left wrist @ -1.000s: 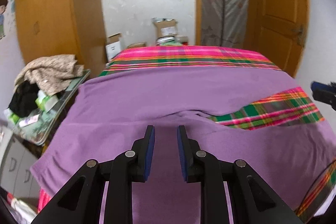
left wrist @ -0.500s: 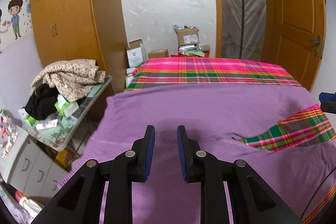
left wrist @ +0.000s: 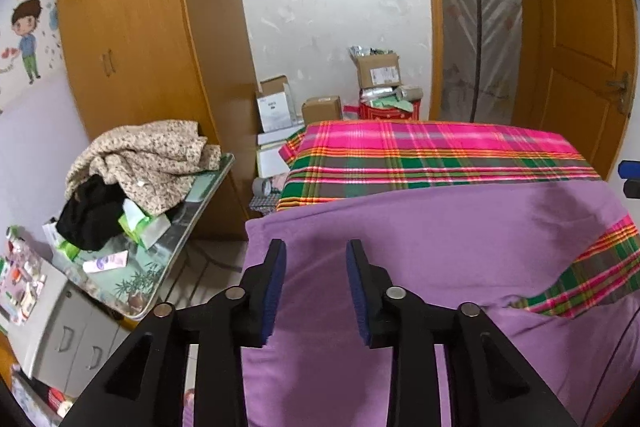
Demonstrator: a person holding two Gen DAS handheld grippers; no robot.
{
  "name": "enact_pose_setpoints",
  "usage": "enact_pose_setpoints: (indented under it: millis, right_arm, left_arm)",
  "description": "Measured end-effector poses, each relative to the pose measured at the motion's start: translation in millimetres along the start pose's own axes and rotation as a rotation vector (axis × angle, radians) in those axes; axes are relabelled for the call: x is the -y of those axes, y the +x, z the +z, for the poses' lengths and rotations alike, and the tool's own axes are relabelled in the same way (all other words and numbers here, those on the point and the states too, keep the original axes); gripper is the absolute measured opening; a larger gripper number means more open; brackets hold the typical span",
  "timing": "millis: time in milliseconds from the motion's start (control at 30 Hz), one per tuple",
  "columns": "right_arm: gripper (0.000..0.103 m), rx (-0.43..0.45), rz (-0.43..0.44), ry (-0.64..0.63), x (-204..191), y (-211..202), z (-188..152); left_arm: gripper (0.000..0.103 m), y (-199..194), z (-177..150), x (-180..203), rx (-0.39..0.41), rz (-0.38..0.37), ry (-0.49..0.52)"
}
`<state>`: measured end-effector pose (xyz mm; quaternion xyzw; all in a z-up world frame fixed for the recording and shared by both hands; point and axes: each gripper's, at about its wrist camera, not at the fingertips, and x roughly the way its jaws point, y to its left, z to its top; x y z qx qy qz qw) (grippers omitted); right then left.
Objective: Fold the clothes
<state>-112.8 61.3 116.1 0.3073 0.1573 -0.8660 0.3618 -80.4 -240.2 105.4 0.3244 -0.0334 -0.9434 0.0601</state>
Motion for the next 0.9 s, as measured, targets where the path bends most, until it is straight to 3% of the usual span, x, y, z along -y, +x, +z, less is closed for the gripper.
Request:
enact_pose_setpoints:
  millis: [67,600,900]
  right_arm:
    - [0.033,-0.028,0.013,-0.011,7,21,2]
    - [0.033,-0.137,0.081,0.026,58,128,7]
    - [0.033,-0.162,0.112,0.035,84,169,11]
  left_arm:
    - [0.047,17,2,-7,-0.017,0.002,0.01]
    - [0.047,135,14,-37,-0.132,-0.043,0.113]
    - [0.047,170,15,-42,-0.152,-0.088,0.224]
